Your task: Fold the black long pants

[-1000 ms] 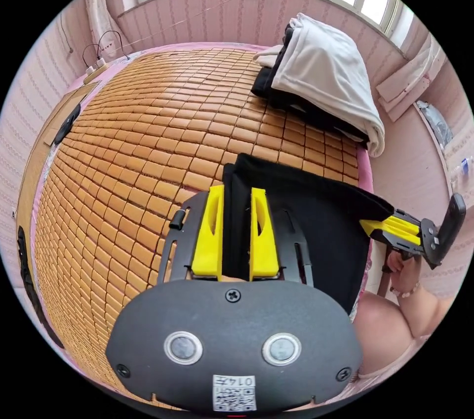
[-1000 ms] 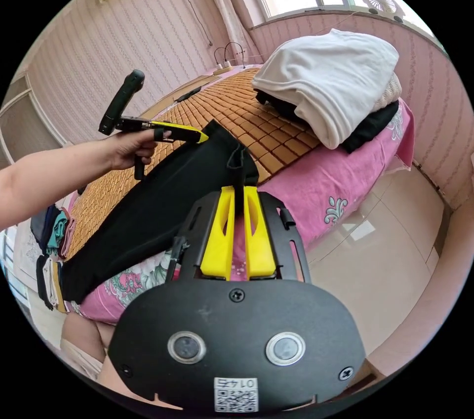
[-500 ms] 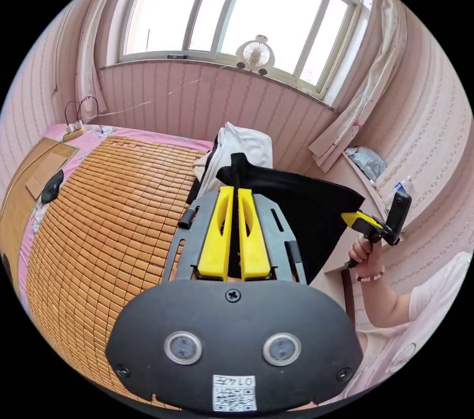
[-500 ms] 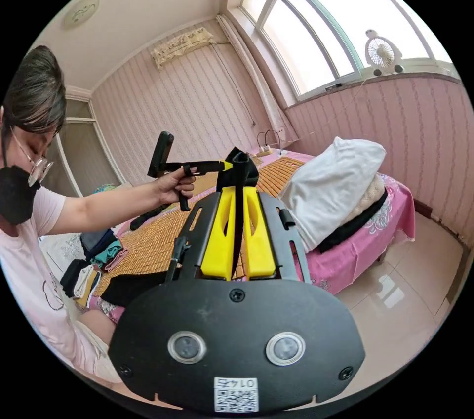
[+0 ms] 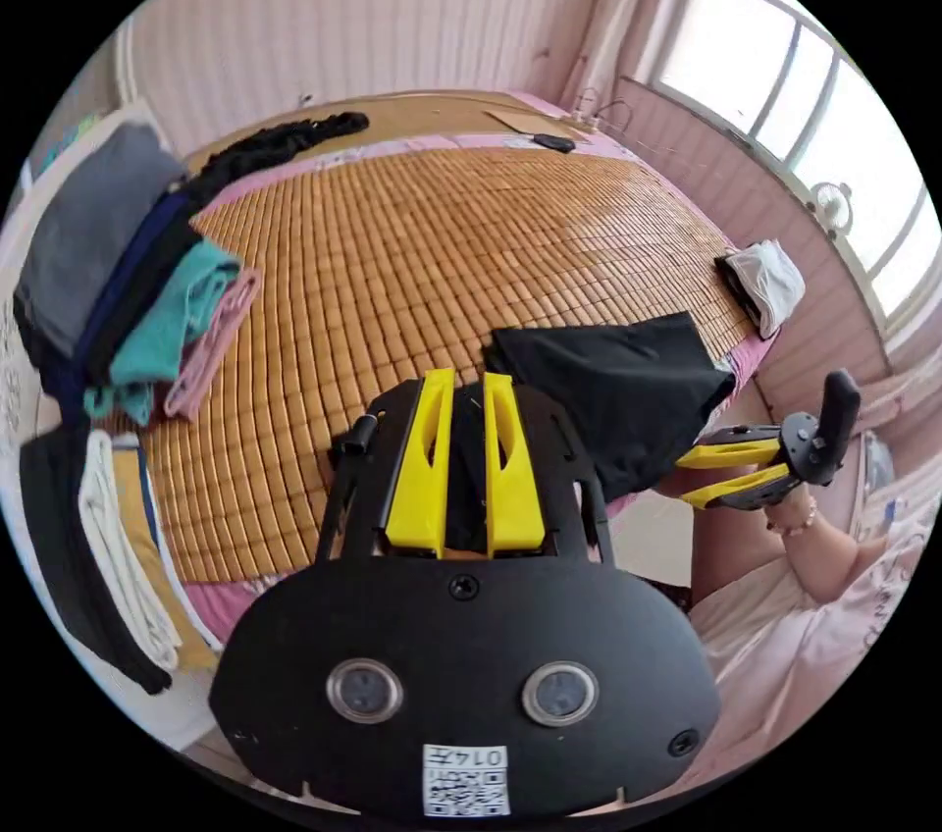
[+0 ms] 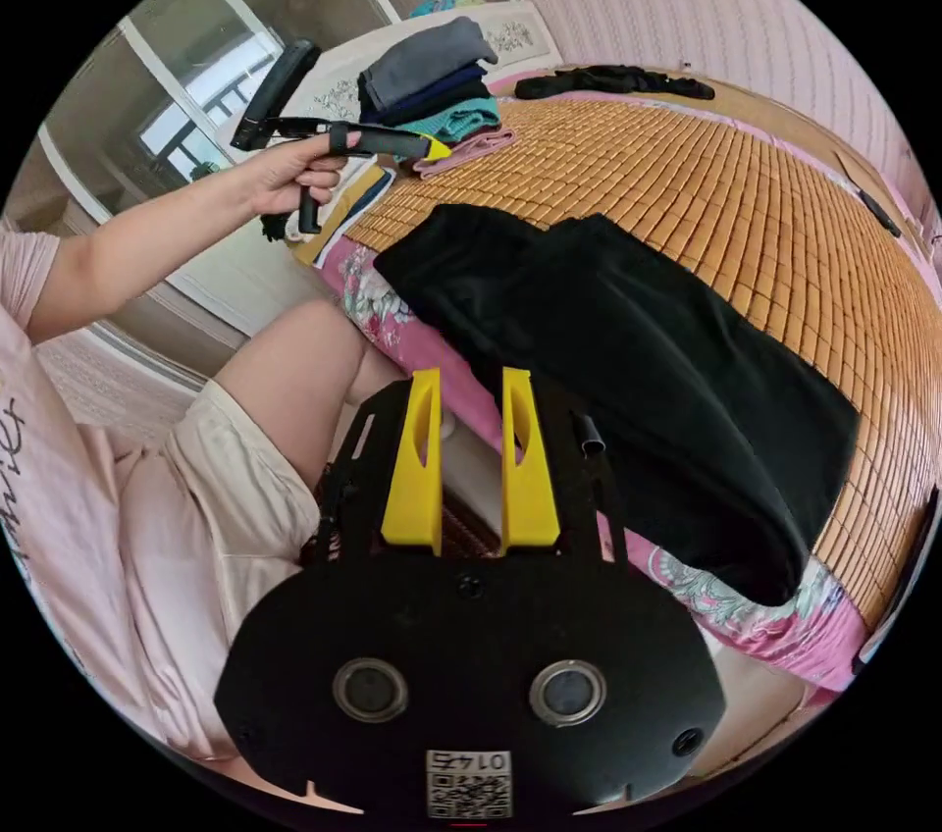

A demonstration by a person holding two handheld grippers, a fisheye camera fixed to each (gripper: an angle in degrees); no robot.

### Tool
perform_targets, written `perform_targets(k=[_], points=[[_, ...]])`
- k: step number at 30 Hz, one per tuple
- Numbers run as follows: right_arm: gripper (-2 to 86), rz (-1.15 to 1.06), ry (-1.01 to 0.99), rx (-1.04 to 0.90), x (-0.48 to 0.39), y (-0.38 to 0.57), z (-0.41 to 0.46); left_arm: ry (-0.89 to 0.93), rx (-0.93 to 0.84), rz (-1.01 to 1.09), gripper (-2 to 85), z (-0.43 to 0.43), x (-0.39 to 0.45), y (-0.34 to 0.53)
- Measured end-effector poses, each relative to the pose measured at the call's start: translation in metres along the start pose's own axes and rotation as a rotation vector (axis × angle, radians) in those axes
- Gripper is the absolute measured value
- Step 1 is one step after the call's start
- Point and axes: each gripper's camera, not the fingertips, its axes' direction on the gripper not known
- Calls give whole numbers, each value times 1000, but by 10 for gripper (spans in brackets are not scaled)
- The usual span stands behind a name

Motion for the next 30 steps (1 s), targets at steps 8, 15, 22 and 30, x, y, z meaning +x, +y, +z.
perform_targets(k=[8,15,22,30], points=[[85,-63,81,-92,-26,-65,52,149,2,-106,50,2,-14,97],[81,-186,126,-201,-53,-125,128,156,-55,-48,67,41,12,92],[20,-196,190,-260,-59,-153,174,203,-22,-92,60,24,-17,97],[11,-231,211,-137,-77,-172,169,230,-9,-159,52,1,-40,102]])
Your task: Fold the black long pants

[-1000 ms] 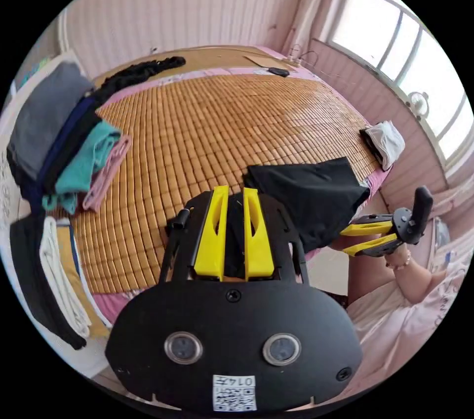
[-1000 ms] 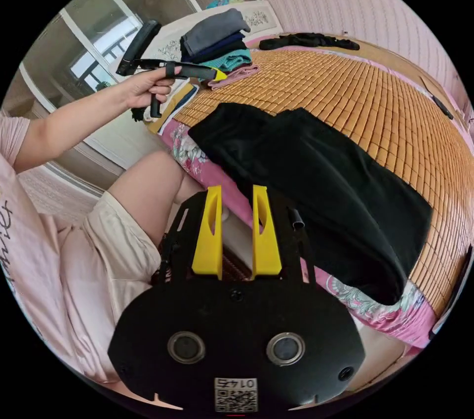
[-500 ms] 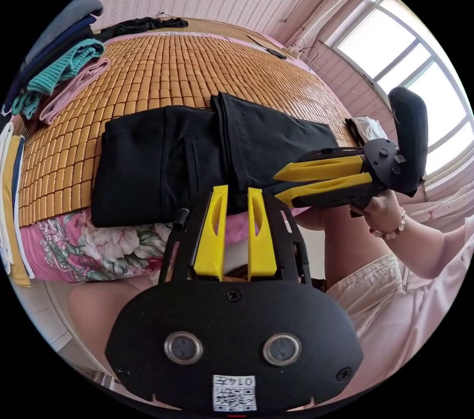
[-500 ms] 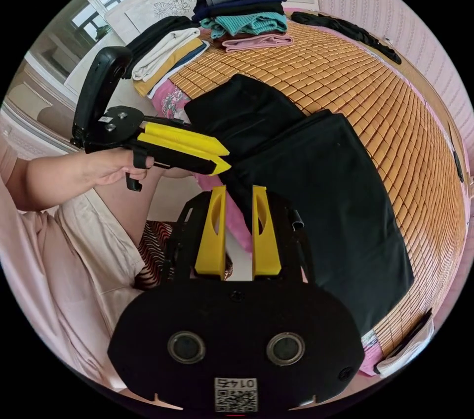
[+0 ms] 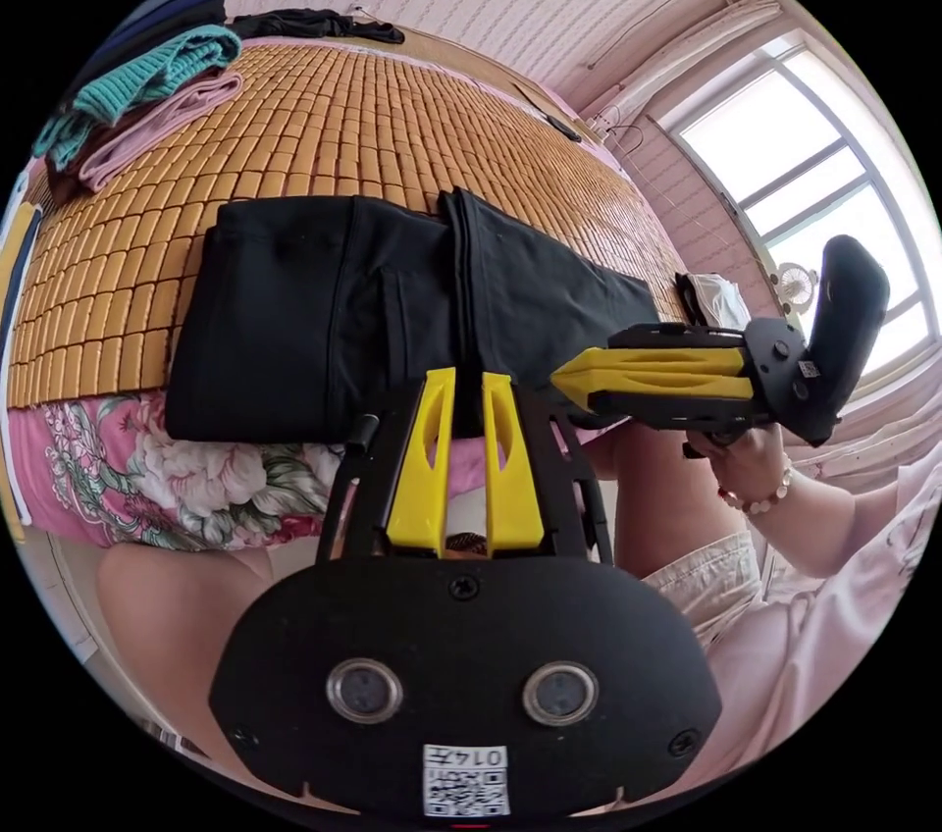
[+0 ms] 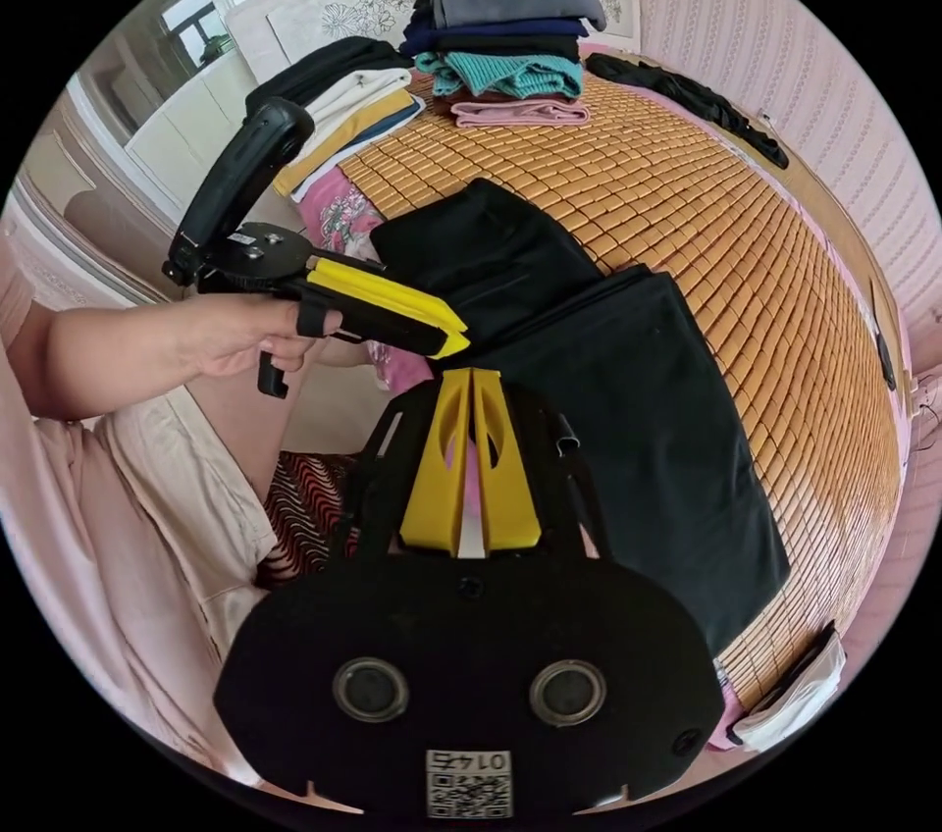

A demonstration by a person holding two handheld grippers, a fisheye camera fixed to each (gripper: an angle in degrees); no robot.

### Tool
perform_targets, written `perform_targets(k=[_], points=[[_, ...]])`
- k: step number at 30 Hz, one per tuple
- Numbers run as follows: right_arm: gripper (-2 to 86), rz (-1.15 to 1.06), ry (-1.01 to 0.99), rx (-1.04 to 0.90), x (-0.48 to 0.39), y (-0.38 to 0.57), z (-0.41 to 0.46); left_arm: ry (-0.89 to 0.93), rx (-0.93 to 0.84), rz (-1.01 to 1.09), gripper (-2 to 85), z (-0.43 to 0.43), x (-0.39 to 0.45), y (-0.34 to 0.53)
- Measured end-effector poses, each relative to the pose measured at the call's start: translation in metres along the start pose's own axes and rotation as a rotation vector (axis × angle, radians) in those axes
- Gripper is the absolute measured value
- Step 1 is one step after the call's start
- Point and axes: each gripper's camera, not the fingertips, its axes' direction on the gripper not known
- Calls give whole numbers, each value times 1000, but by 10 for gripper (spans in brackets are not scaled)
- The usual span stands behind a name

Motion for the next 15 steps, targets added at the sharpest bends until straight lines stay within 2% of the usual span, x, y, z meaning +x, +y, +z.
perform_targets(k=[2,5,8,15], points=[[64,6,13,-70,1,-14,27,-15,10,-10,51,-7,-2,1],[72,-22,50,-161,0,-26,55,-20,10,-32,50,-13,-8,4],[24,-4,10,-100,5,-29,39,-23,-16,-36,49,-7,-12,11],[6,-52,6,-31,4,-39,14,-6,-24,-50,18,-12,-20,18]])
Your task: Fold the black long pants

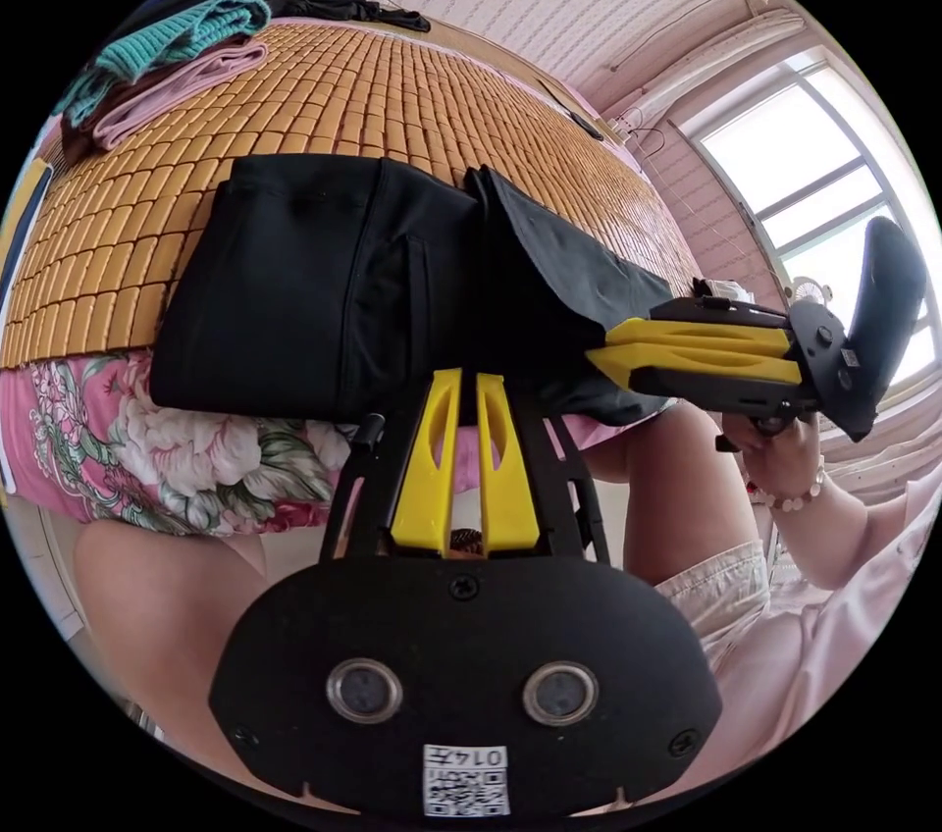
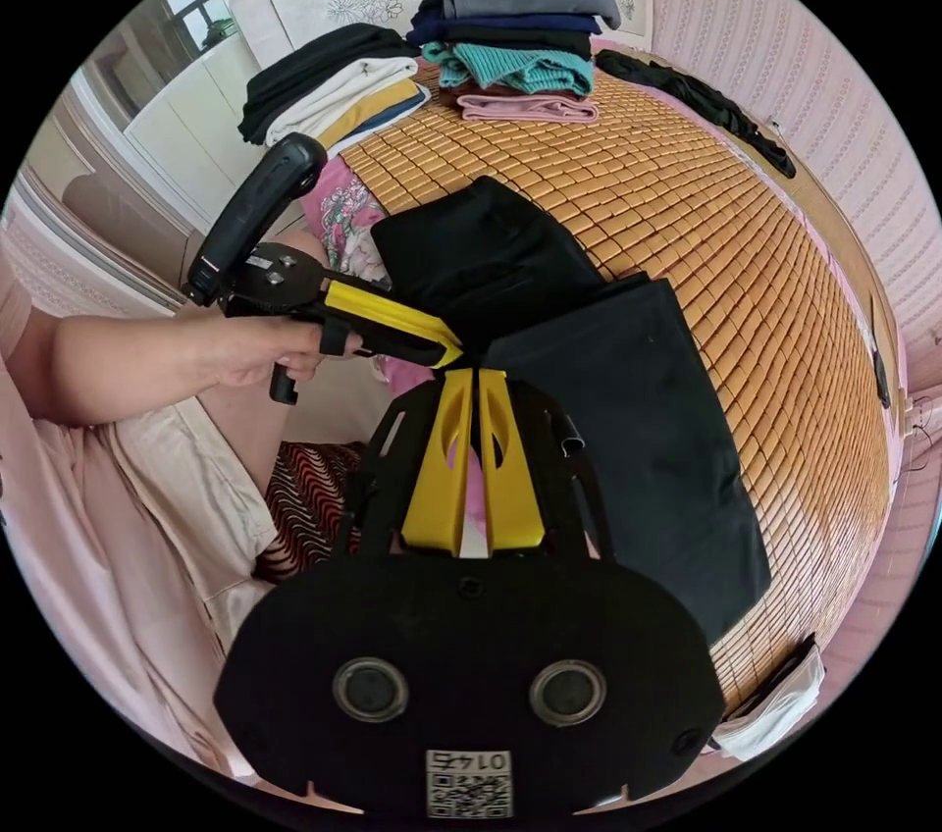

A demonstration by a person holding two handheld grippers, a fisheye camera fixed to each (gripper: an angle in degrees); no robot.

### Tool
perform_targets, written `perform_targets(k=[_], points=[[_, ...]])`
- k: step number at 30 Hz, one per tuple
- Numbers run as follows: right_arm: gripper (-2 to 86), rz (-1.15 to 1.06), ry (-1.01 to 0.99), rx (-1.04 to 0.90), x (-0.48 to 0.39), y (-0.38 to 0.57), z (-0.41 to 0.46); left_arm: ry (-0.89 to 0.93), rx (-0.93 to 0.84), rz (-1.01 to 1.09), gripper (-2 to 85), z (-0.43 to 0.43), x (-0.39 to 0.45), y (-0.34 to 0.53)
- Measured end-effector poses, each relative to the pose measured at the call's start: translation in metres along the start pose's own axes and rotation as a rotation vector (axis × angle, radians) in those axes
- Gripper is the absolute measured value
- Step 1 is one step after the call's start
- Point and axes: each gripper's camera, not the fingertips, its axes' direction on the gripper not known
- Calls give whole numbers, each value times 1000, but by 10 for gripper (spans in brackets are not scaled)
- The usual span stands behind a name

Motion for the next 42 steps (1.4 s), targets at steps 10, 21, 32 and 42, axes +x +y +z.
perform_targets(k=[10,21,32,42], points=[[72,-122,-63,-119,6,-21,34,45,59,-18,26,-36,3,8],[125,307,-19,-85,160,-108,48,-129,-20,169,97,-17,71,8],[29,342,-29,-20,195,-93,29,-142,61,217,-6,-33,89,21],[34,119,-249,167,165,-123,-59,-90,215,181,-3,-172,85,55]])
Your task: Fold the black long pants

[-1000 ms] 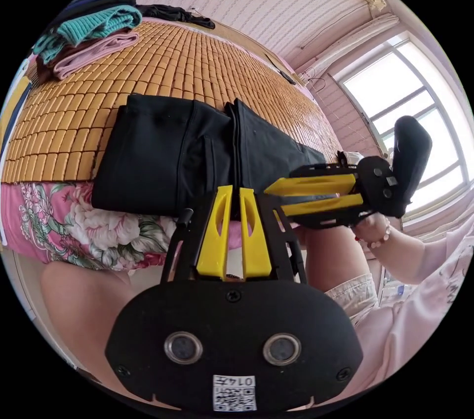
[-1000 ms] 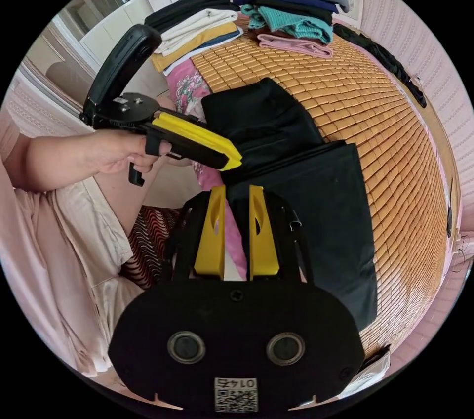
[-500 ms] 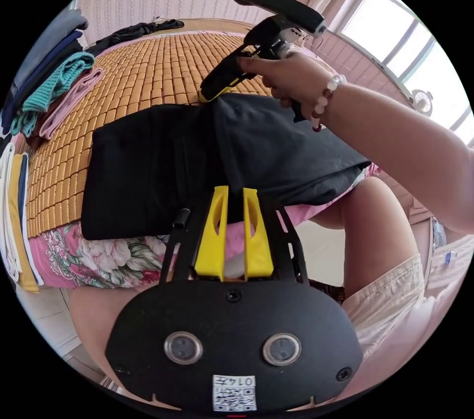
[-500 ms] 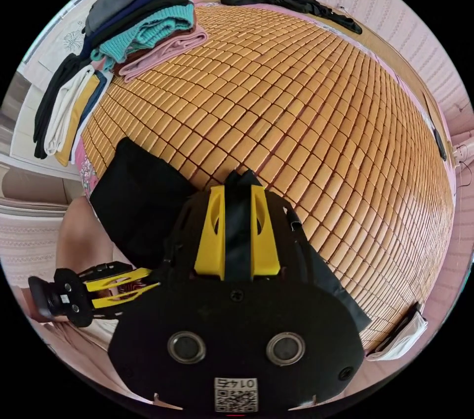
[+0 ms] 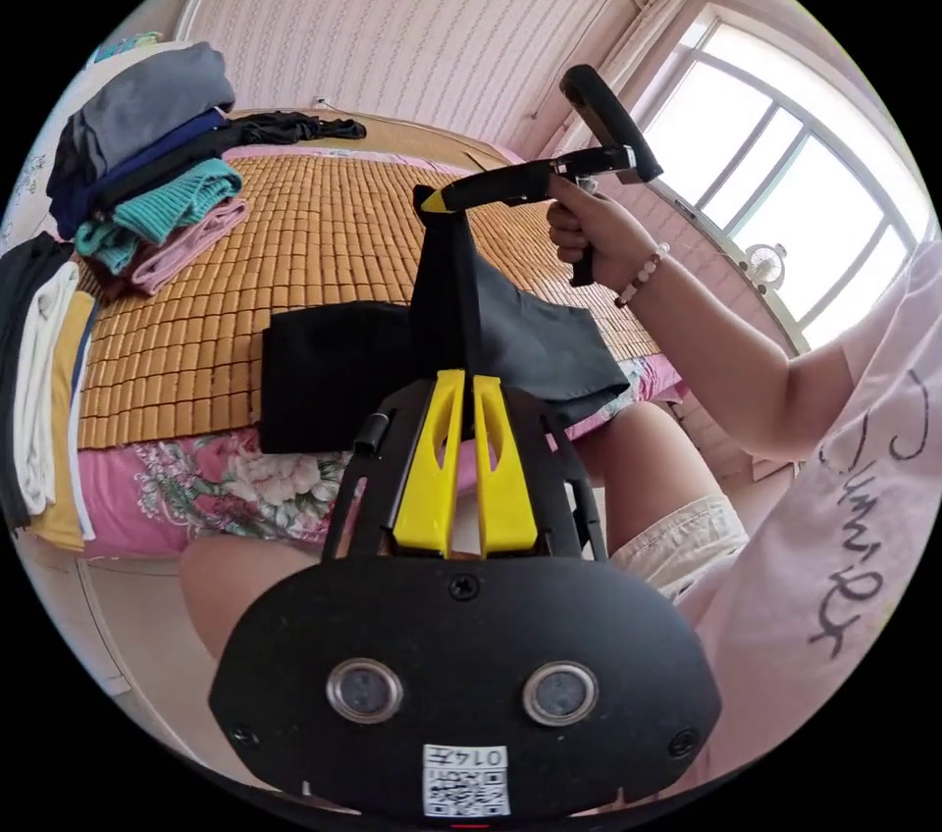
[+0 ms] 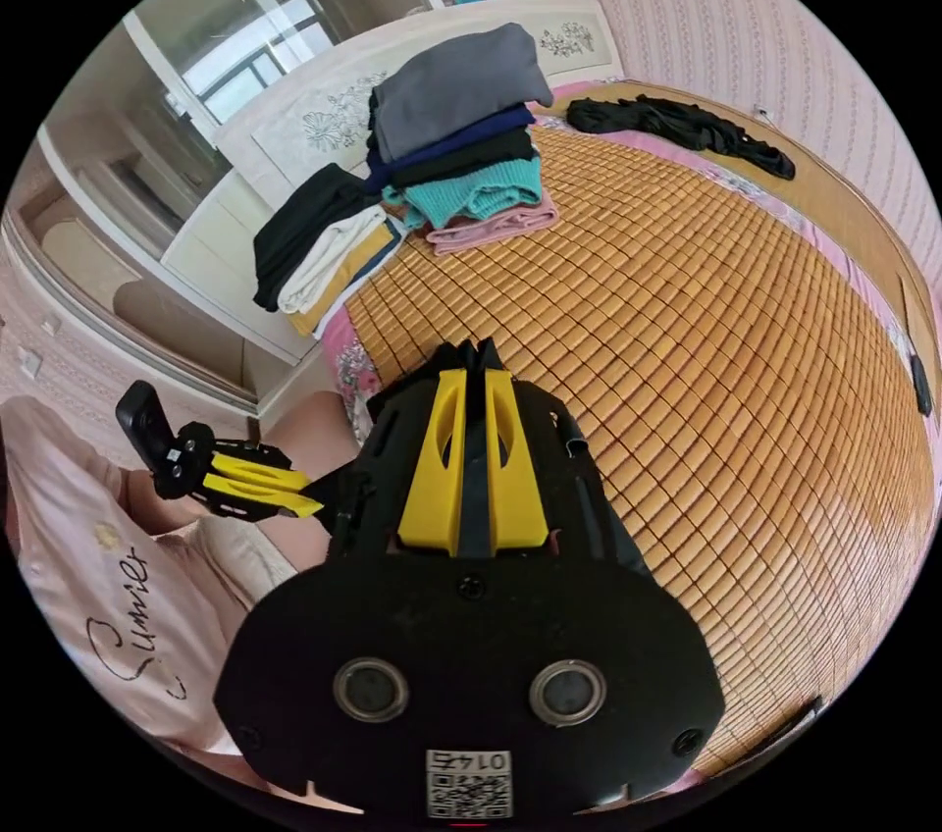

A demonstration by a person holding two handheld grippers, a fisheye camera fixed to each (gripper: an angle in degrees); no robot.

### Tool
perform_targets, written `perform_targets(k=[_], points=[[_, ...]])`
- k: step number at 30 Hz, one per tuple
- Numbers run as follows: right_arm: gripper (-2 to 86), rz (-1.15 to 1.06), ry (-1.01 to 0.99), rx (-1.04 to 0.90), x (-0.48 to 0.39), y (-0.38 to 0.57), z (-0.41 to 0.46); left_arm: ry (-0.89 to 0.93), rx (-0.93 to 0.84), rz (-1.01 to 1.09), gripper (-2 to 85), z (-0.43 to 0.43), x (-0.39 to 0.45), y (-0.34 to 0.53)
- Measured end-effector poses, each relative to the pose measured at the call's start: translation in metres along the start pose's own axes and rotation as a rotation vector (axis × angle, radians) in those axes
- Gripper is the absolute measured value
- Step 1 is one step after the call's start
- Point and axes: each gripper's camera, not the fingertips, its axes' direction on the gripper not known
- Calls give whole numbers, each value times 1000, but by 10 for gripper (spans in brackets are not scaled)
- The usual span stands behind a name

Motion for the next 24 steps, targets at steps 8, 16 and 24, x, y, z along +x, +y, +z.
perform_targets(k=[8,16,24], points=[[123,101,-72,-79,20,-23,63,-262,-40,-232,49,-14,-86,20],[66,349,235,-117,61,129,-34,-53,-45,-51,49,30,-29,7],[0,327,259,-200,47,146,-18,114,-195,273,32,144,109,2]])
